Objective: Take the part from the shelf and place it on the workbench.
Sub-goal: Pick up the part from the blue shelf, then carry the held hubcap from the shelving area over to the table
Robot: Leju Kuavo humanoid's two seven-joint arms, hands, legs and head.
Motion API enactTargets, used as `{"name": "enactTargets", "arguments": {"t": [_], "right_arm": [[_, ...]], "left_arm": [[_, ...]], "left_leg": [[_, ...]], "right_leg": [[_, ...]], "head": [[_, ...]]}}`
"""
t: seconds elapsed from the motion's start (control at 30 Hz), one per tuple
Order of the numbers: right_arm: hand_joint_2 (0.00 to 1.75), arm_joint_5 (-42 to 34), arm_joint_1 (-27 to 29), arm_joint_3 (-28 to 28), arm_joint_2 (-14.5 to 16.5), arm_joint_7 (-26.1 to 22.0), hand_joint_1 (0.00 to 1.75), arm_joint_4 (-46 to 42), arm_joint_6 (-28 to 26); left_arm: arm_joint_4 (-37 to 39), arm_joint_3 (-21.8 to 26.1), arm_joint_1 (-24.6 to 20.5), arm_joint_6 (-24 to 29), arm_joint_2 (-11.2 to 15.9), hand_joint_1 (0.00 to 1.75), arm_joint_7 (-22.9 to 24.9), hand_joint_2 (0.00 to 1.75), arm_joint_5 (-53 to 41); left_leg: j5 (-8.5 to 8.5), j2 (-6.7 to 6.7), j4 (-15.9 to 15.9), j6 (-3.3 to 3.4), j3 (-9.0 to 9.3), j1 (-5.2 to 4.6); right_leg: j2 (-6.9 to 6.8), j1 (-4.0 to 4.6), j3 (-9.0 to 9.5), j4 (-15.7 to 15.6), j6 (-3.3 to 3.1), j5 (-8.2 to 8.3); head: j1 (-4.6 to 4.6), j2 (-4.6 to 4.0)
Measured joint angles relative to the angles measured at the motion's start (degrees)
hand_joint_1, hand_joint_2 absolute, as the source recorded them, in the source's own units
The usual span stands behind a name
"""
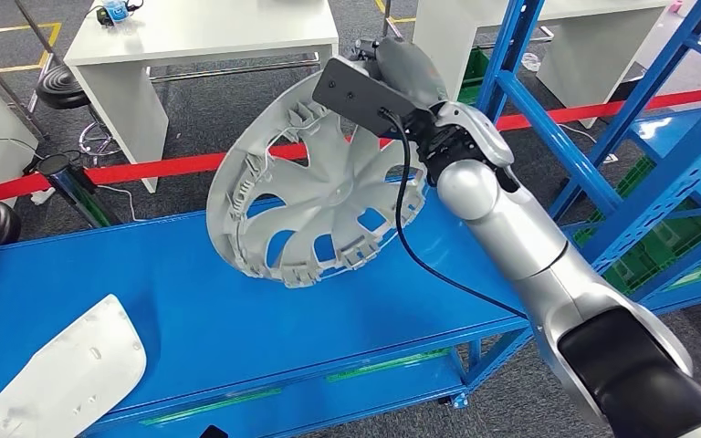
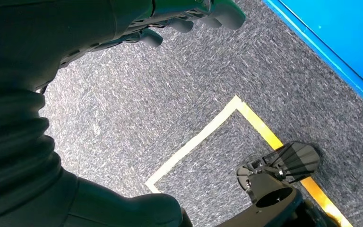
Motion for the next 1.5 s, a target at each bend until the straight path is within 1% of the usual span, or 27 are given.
{"name": "enactTargets", "arguments": {"t": [0.17, 0.33, 0.6, 0.87, 0.93, 1.0, 1.03, 1.07, 1.1, 1.13, 1.2, 1.23, 1.27, 1.3, 1.33, 1.37, 1.4, 1.43, 1.47, 1.5], "right_arm": [[1.75, 0.0, -2.1, -0.2, -0.1, 0.7, 1.75, -3.0, -0.2], [1.75, 0.2, -3.0, -0.2, -0.1, 0.8, 1.75, -5.3, -0.2], [1.75, 0.8, -2.7, -0.2, -0.5, 1.6, 1.75, -8.6, -0.5], [1.75, 0.9, -2.6, -0.3, -0.8, 3.1, 1.75, -9.4, 0.4], [1.75, 0.7, -2.6, -0.3, -0.9, 3.2, 1.75, -9.5, 0.6], [1.75, 0.5, -2.6, -0.3, -1.0, 3.3, 1.75, -10.0, 0.6], [1.75, 0.4, -2.5, -0.3, -1.1, 3.3, 1.75, -10.3, 0.5], [1.75, 0.3, -2.5, -0.3, -1.2, 3.3, 1.75, -10.7, 0.5], [1.75, 0.2, -2.5, -0.3, -1.3, 3.3, 1.75, -11.1, 0.5], [1.75, 0.2, -2.4, -0.3, -1.4, 3.3, 1.75, -11.3, 0.4], [1.75, 0.1, -2.1, -0.3, -1.7, 3.3, 1.75, -11.8, 0.4], [1.75, 0.0, -1.9, -0.3, -1.8, 3.3, 1.75, -11.9, 0.4], [1.75, -0.1, -1.6, -0.3, -2.0, 3.3, 1.75, -12.1, 0.4], [1.75, -0.1, -1.5, -0.3, -2.1, 3.4, 1.75, -12.3, 0.4], [1.75, -0.1, -1.6, -0.3, -2.1, 3.4, 1.75, -12.5, 0.4], [1.75, -0.1, -1.6, -0.3, -2.2, 3.4, 1.75, -12.6, 0.4], [1.75, -0.1, -1.7, -0.2, -2.2, 3.4, 1.75, -12.8, 0.4], [1.75, -0.1, -1.8, -0.2, -2.2, 3.4, 1.75, -12.9, 0.4], [1.75, -0.2, -1.8, -0.1, -2.3, 3.5, 1.75, -12.9, 0.4], [1.75, -0.2, -1.9, 0.0, -2.3, 3.5, 1.75, -12.9, 0.4]], "left_arm": [[0.0, 0.0, 0.0, -0.2, 0.0, 0.00, 0.0, 1.75, 0.0], [0.0, 0.0, -0.1, -0.4, 0.0, 0.00, -0.1, 1.75, 0.0], [0.0, 0.0, -0.1, -0.2, 0.0, 0.00, 0.5, 1.75, -0.3], [0.0, 0.0, -0.2, -1.2, 0.0, 0.00, 1.4, 1.75, 0.5], [0.0, 0.0, -0.2, -1.2, 0.1, 0.00, 1.5, 1.75, 0.6], [0.0, 0.0, -0.2, -1.2, 0.3, 0.00, 1.4, 1.75, 0.8], [0.0, 0.0, -0.2, -1.2, 0.4, 0.00, 1.4, 1.75, 0.9], [0.0, 0.0, -0.2, -1.2, 0.4, 0.00, 1.4, 1.75, 0.9], [0.0, 0.0, -0.2, -1.2, 0.4, 0.00, 1.3, 1.75, 1.0], [0.0, 0.0, -0.2, -1.2, 0.3, 0.00, 1.2, 1.75, 1.0], [0.0, 0.0, -0.2, -1.2, 0.4, 0.00, 1.2, 1.75, 1.1], [0.0, 0.0, -0.2, -1.1, 0.4, 0.00, 1.3, 1.75, 1.1], [0.0, 0.0, -0.2, -1.1, 0.4, 0.00, 1.3, 1.75, 1.2], [0.0, 0.0, -0.2, -1.1, 0.3, 0.00, 1.3, 1.75, 1.2], [0.0, 0.0, -0.2, -1.1, 0.3, 0.00, 1.3, 1.75, 1.2], [0.0, 0.0, -0.2, -1.0, 0.2, 0.00, 1.3, 1.75, 1.2], [0.0, 0.1, -0.2, -0.8, 0.3, 0.00, 1.2, 1.75, 1.3], [0.0, 0.2, -0.2, -0.7, 0.4, 0.00, 1.1, 1.75, 1.3], [0.0, 0.3, -0.1, -0.6, 0.4, 0.00, 1.1, 1.75, 1.3], [0.1, 0.4, -0.1, -0.6, 0.4, 0.00, 1.1, 1.75, 1.3]], "left_leg": [[0.00, 0.00, 0.0, 0.00, -0.01, 0.00], [-0.01, 0.00, 0.0, -0.01, -0.01, 0.00], [-0.01, 0.00, 0.0, -0.01, -0.01, 0.00], [-0.01, 0.00, 0.0, -0.01, -0.01, 0.00], [-0.18, 0.00, 0.2, 0.22, -0.07, -0.20], [-0.18, 0.00, 0.1, 0.62, -0.06, -0.43], [0.08, 0.07, -0.3, 0.84, 0.09, -0.24], [0.38, 0.16, -0.7, 1.04, 0.27, -0.09], [0.64, 0.27, -1.2, 1.25, 0.42, 0.09], [0.84, 0.38, -1.5, 1.41, 0.52, 0.25], [0.92, 0.44, -1.5, 1.52, 0.34, 0.23], [0.93, 0.45, -1.3, 1.49, 0.18, 0.25], [0.95, 0.44, -1.1, 1.42, -0.07, 0.31], [0.96, 0.42, -0.8, 1.26, -0.38, 0.43], [0.94, 0.40, -0.3, 0.99, -0.74, 0.59], [0.93, 0.35, 0.2, 0.58, -1.14, 0.72], [0.94, 0.27, 0.6, 0.08, -1.52, 0.80], [1.02, 0.16, 1.0, -0.43, -1.82, 0.74], [1.24, 0.05, 1.1, -0.93, -2.04, 0.62], [1.55, -0.06, 1.1, -1.43, -2.18, 0.54]], "right_leg": [[0.00, 0.00, -0.01, 0.0, -0.01, -0.01], [0.00, 0.00, -0.02, 0.0, -0.02, -0.02], [0.00, 0.00, -0.04, 0.0, -0.02, -0.02], [0.00, 0.00, -0.05, 0.0, -0.02, -0.02], [0.00, -0.21, 0.01, -0.2, 0.19, 0.04], [0.03, -0.46, 0.08, -0.4, 0.64, 0.24], [0.03, -0.50, 0.09, -0.3, 0.82, 0.13], [0.02, -0.46, -0.13, 0.3, 0.94, -0.34], [0.01, -0.42, -0.83, 1.8, 1.01, -1.52], [-0.01, -0.41, -2.05, 4.6, 1.06, -3.30], [-0.02, -0.49, -5.66, 12.3, 1.23, -7.09], [-0.02, -0.60, -7.07, 15.3, 1.34, -7.93], [-0.03, -0.75, -7.61, 16.3, 1.46, -7.60], [-0.05, -0.93, -7.00, 14.9, 1.59, -6.14], [-0.09, -1.14, -5.32, 11.4, 1.77, -4.06], [-0.08, -1.26, -3.53, 7.7, 1.91, -2.62], [0.04, -1.24, -2.27, 5.0, 1.86, -1.36], [0.17, -1.20, -1.67, 3.5, 1.61, -0.92], [0.32, -1.11, -1.86, 3.4, 1.11, -0.96], [0.43, -1.04, -2.25, 3.7, 0.49, -0.56]], "head": [[-0.01, 0.00], [0.00, 0.00], [0.00, 0.00], [0.00, 0.00], [0.00, 0.00], [-0.03, 0.00], [-0.03, 0.00], [0.01, 0.00], [0.08, 0.00], [0.17, 0.00], [0.32, 0.00], [0.34, 0.00], [0.35, 0.00], [0.36, 0.00], [0.36, -0.01], [0.37, -0.01], [0.45, -0.01], [0.52, -0.01], [0.57, 0.00], [0.64, 0.00]]}}
